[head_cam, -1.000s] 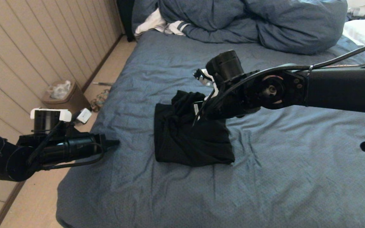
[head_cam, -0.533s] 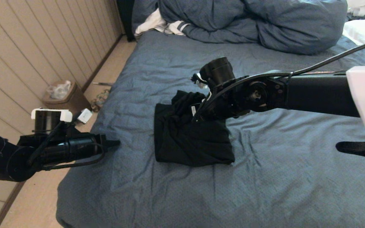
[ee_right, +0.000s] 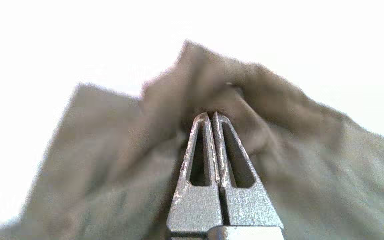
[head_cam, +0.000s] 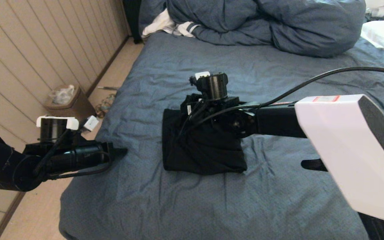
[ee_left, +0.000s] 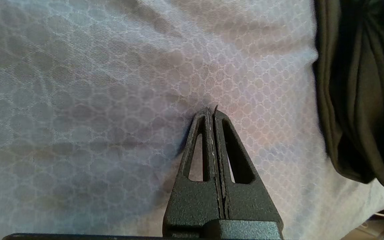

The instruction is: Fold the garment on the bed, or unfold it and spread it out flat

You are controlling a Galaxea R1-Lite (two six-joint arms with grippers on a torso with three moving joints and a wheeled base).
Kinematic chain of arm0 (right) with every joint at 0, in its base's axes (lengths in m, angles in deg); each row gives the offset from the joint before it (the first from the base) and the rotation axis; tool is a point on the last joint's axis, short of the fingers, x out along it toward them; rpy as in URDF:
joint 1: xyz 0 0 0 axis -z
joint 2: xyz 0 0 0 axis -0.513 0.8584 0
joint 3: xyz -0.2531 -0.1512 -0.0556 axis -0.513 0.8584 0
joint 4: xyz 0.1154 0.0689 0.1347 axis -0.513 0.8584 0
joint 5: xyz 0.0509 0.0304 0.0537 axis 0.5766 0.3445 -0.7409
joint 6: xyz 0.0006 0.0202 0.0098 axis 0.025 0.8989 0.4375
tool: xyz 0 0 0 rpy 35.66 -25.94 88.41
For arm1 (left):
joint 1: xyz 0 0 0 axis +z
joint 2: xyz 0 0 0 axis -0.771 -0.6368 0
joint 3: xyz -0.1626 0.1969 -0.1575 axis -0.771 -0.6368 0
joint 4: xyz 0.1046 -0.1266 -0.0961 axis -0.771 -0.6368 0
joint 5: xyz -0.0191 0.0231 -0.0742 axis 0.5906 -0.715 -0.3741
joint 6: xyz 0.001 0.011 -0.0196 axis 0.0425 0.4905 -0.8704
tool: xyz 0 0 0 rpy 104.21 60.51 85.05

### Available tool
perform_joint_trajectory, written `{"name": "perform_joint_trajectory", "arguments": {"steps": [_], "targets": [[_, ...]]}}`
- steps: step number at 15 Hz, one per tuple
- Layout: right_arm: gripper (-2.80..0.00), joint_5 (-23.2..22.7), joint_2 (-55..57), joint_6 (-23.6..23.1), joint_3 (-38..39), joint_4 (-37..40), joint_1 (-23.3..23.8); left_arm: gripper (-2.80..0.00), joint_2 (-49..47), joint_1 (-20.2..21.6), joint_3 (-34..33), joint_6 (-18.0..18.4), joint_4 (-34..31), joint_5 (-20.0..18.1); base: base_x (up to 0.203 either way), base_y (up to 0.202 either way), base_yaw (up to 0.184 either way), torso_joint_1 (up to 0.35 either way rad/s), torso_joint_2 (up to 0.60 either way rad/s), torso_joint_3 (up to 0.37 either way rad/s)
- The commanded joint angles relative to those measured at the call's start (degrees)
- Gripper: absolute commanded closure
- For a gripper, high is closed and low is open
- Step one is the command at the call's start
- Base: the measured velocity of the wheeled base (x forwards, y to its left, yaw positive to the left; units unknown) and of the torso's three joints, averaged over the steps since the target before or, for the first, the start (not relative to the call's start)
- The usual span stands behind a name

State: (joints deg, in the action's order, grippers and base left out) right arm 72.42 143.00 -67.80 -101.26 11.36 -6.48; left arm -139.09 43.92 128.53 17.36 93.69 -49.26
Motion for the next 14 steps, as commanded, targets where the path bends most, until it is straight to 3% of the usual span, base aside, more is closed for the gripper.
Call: {"name": "perform_joint_trajectory", "arguments": {"steps": [1,4,11,14], "targets": [[0.0,3.2,4.0,-2.0,0.0,-10.2,-1.8,0.0,-1.2,0.0,0.0,-0.1,0.7,-0.2,0.0,0.0,0.0,0.0,0.0,0.0],[0.0,6.4,3.2,-6.5,0.0,-17.4,-3.7,0.0,-1.4,-0.1,0.0,-0.1,1.0,-0.2,0.0,0.0,0.0,0.0,0.0,0.0],[0.0,11.0,-14.1,-11.1,1.5,-15.7,-3.1,0.0,5.6,-0.2,-1.2,-0.1,1.1,0.3,0.0,0.0,0.0,0.0,0.0,0.0],[0.0,14.4,-26.0,-11.6,7.8,-9.4,-2.8,0.0,17.1,-0.2,-1.9,-0.1,0.8,5.8,0.0,0.0,0.0,0.0,0.0,0.0]]}}
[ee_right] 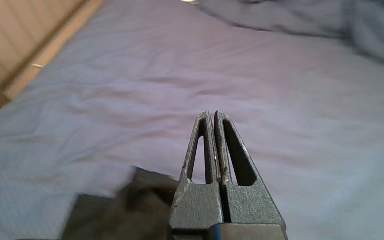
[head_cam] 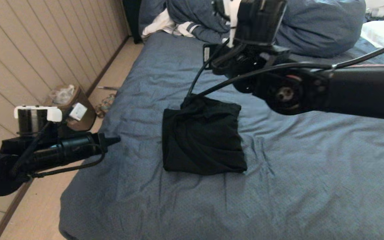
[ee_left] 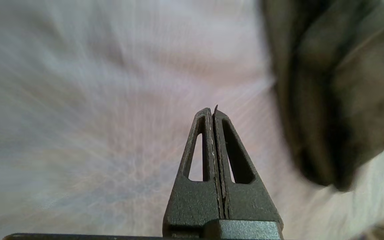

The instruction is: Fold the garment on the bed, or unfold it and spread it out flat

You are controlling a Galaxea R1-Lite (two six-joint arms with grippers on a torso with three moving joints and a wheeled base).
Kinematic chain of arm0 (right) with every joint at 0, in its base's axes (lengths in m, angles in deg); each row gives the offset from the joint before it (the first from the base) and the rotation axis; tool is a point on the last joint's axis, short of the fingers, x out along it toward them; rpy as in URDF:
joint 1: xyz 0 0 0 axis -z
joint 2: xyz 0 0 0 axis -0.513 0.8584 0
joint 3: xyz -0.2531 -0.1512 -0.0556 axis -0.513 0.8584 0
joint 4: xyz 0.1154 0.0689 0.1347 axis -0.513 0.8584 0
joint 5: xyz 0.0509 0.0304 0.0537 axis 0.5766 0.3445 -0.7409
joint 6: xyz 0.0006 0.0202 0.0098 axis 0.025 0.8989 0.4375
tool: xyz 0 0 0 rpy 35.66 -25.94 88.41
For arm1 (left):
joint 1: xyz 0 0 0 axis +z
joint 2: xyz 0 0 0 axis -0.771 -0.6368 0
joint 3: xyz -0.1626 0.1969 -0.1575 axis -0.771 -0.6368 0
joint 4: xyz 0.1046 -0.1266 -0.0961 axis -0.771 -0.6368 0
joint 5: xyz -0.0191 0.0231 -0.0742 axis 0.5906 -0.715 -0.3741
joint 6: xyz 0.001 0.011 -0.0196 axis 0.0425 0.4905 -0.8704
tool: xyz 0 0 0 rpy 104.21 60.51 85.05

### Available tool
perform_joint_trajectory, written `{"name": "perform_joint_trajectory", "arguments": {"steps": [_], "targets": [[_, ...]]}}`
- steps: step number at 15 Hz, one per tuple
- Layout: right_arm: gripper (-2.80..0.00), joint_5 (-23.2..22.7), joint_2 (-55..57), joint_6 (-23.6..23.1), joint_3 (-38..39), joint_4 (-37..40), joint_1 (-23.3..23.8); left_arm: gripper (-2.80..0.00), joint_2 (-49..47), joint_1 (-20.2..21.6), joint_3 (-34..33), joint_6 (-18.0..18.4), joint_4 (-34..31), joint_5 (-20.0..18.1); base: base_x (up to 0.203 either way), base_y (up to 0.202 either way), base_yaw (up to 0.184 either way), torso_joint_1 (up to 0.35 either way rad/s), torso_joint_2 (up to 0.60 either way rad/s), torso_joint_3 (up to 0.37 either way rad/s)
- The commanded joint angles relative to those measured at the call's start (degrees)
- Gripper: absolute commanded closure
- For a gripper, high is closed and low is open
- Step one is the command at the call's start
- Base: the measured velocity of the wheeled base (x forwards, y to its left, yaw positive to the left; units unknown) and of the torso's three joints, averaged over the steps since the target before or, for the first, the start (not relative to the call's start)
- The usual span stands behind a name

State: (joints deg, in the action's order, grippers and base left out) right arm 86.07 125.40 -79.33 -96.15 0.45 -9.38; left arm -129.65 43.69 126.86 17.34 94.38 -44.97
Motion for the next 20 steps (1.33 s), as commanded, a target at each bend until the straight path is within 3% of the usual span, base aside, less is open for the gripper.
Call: {"name": "perform_joint_trajectory", "arguments": {"steps": [1,3,5,7,9,12,14,16,18,20], "targets": [[0.0,1.8,-12.8,-0.2,6.6,3.5,0.1,0.0,12.5,0.1,-0.6,-0.1,-0.6,3.5,0.0,0.0,0.0,0.0,0.0,0.0],[0.0,3.2,-23.3,-0.2,18.5,6.6,0.1,0.0,24.7,0.2,-1.2,0.4,-6.5,5.7,0.0,0.0,0.0,0.0,0.0,0.0],[0.0,4.7,-33.8,-0.1,32.7,8.1,1.2,0.0,38.0,0.2,-1.3,1.6,-18.2,6.7,0.0,0.0,0.0,0.0,0.0,0.0],[0.0,6.2,-45.3,0.1,45.9,8.9,5.6,0.0,51.0,0.2,-1.9,2.5,-30.5,7.6,0.0,0.0,0.0,0.0,0.0,0.0],[0.0,7.0,-56.9,0.7,57.9,9.3,11.6,0.0,62.6,0.3,-3.6,3.1,-42.0,11.1,0.0,0.0,0.0,0.0,0.0,0.0],[0.0,7.5,-70.7,1.6,73.0,9.6,20.5,0.0,74.5,0.3,-6.8,4.5,-54.8,18.0,0.0,0.0,0.0,0.0,0.0,0.0],[0.0,7.5,-77.9,2.1,81.4,9.7,24.0,0.0,79.9,0.4,-7.0,4.9,-63.3,19.3,0.0,0.0,0.0,0.0,0.0,0.0],[0.0,7.5,-80.9,4.0,87.9,9.8,26.8,0.0,82.2,0.7,-9.2,5.1,-66.5,20.1,0.0,0.0,0.0,0.0,0.0,0.0],[0.0,7.0,-81.4,5.7,92.0,9.8,34.1,0.0,82.3,1.0,-11.5,5.2,-66.9,24.0,0.0,0.0,0.0,0.0,0.0,0.0],[0.0,5.9,-82.4,11.4,96.7,9.8,37.0,0.0,82.4,1.0,-13.8,6.2,-66.7,26.3,0.0,0.0,0.0,0.0,0.0,0.0]]}}
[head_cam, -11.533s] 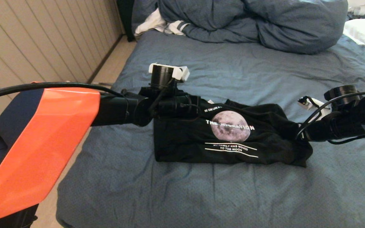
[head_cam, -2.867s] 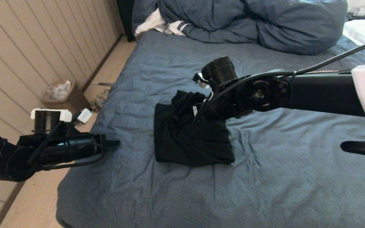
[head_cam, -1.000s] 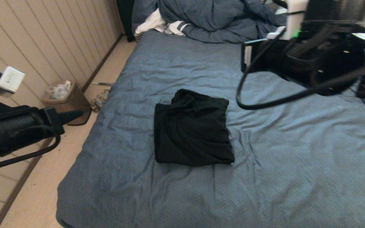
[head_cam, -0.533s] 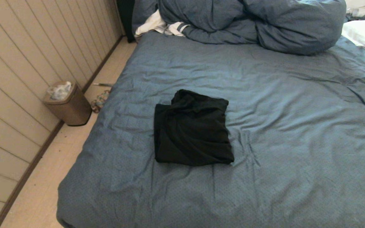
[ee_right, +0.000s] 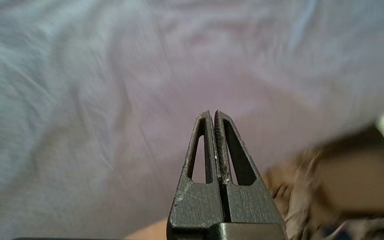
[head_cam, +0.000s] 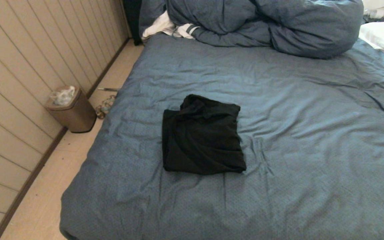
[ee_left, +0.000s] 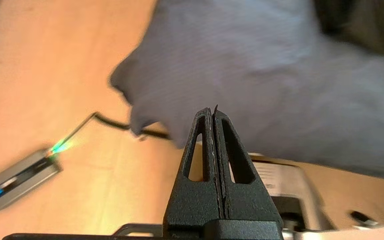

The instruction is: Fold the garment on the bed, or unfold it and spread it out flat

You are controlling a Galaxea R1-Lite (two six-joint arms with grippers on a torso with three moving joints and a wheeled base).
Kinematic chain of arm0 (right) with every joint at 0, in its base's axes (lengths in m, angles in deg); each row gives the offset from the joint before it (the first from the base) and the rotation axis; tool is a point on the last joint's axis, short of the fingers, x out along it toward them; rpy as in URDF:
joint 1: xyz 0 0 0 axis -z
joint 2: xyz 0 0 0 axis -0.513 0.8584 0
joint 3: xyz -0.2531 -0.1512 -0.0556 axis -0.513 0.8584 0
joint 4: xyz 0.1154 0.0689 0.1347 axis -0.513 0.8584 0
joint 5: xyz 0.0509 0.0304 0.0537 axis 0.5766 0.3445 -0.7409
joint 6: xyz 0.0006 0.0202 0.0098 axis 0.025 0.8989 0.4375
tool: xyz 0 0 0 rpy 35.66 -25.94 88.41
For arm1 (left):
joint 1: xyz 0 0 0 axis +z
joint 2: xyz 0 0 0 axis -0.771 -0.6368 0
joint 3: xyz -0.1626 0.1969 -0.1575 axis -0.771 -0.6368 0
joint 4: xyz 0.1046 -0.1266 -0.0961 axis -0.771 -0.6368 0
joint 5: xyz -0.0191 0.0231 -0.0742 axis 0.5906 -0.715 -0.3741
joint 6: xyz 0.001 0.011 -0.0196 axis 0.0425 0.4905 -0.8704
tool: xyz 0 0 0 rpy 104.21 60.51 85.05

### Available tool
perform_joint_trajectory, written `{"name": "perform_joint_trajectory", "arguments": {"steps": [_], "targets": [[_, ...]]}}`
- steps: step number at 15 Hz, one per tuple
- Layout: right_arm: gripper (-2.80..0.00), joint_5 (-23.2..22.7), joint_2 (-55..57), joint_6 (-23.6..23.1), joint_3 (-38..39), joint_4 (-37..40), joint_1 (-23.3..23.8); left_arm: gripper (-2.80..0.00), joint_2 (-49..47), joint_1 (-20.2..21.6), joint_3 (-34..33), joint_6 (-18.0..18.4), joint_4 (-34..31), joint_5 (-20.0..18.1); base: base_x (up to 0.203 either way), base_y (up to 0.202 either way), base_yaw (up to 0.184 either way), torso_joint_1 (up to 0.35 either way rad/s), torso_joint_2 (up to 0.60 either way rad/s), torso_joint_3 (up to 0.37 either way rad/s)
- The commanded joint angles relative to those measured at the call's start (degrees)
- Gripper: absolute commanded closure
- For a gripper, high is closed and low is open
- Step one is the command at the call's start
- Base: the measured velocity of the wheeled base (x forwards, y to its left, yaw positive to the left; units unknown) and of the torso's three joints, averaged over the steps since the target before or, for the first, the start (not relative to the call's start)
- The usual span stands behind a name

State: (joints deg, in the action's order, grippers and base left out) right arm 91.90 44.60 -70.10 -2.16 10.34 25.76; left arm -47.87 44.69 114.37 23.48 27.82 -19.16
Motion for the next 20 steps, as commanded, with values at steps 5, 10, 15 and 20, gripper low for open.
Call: {"name": "perform_joint_trajectory", "arguments": {"steps": [5,10,15,20], "targets": [[0.0,-2.9,-6.6,5.1,8.5,-0.5,4.1,0.0,2.3,7.2,-3.2,5.1,0.4,3.9,0.0,0.0,0.0,0.0,0.0,0.0],[0.0,-13.8,-24.6,3.0,11.7,2.5,5.2,0.0,11.7,6.7,-17.0,11.8,13.4,3.6,0.0,0.0,0.0,0.0,0.0,0.0],[0.0,-39.0,-33.7,-1.4,10.5,12.9,5.2,0.0,16.3,6.5,-24.1,13.0,18.5,-1.0,0.0,0.0,0.0,0.0,0.0,0.0],[0.0,-43.3,-33.8,-3.0,13.2,11.4,5.2,0.0,16.2,6.4,-25.0,21.2,19.1,-4.5,0.0,0.0,0.0,0.0,0.0,0.0]]}}
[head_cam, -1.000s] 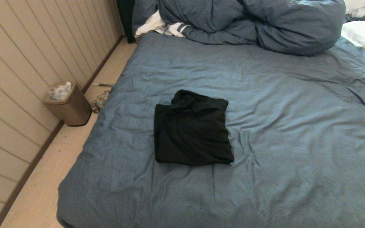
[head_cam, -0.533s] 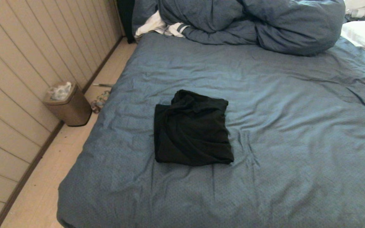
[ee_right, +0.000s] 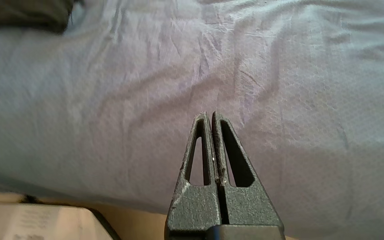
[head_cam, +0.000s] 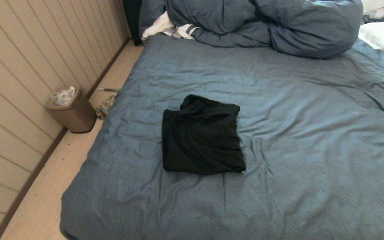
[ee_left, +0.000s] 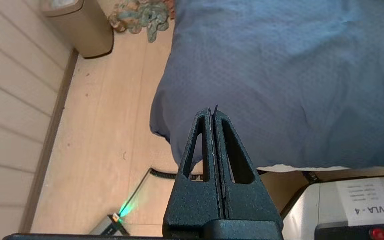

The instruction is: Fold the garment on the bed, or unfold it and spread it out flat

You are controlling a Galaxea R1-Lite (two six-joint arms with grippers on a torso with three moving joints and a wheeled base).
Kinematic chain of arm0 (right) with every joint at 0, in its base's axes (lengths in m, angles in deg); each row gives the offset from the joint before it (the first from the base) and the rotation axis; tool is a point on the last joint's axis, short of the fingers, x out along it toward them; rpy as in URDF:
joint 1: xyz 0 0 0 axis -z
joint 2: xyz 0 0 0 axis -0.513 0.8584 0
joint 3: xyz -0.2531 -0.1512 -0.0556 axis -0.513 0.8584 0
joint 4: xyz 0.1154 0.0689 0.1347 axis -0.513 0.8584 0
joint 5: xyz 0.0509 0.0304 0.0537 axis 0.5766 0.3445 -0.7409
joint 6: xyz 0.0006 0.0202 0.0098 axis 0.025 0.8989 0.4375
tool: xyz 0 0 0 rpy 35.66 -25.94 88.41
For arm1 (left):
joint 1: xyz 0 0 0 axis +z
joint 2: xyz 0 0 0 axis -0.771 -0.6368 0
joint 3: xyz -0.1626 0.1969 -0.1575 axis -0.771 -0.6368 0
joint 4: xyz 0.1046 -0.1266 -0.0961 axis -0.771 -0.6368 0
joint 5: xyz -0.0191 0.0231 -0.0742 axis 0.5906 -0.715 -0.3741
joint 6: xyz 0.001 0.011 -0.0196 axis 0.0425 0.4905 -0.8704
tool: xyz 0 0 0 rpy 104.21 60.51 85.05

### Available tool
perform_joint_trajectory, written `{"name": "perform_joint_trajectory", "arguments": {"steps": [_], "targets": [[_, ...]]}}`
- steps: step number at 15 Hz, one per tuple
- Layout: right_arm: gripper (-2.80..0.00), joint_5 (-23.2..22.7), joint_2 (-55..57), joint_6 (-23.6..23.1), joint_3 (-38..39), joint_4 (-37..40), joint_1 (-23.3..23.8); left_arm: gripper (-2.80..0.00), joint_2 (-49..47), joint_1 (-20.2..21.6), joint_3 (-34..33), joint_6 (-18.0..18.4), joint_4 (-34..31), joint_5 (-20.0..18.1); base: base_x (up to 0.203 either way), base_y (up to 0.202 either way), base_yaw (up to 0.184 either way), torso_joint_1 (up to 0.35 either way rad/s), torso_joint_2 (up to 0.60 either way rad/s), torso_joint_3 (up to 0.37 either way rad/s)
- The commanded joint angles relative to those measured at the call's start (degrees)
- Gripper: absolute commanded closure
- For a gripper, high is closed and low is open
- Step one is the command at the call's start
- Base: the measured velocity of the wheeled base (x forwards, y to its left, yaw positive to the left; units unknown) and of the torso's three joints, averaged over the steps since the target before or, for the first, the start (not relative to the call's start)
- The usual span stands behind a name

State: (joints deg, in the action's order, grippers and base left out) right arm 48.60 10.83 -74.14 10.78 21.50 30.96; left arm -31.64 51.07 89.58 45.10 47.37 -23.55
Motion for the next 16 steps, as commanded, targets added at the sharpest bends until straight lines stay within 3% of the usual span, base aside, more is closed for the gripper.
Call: {"name": "perform_joint_trajectory", "arguments": {"steps": [1,5,7,16], "targets": [[0.0,0.5,-0.1,1.9,0.2,0.2,0.0,0.0,0.0,-0.1,-0.2,-1.9,-0.4,0.0,0.0,0.0,0.0,0.0,0.0,0.0],[0.0,0.7,-0.1,2.4,0.3,0.2,0.0,0.0,0.1,-0.3,-0.2,-4.0,-0.4,0.7,0.0,0.0,0.0,0.0,0.0,0.0],[0.0,0.7,0.0,2.5,0.3,0.2,0.0,0.0,0.1,-0.3,-0.2,-8.5,0.0,3.0,0.0,0.0,0.0,0.0,0.0,0.0],[0.0,1.0,0.0,2.7,0.3,0.1,0.1,0.0,0.1,-0.4,-0.3,-8.8,0.6,3.6,0.0,0.0,0.0,0.0,0.0,0.0]]}}
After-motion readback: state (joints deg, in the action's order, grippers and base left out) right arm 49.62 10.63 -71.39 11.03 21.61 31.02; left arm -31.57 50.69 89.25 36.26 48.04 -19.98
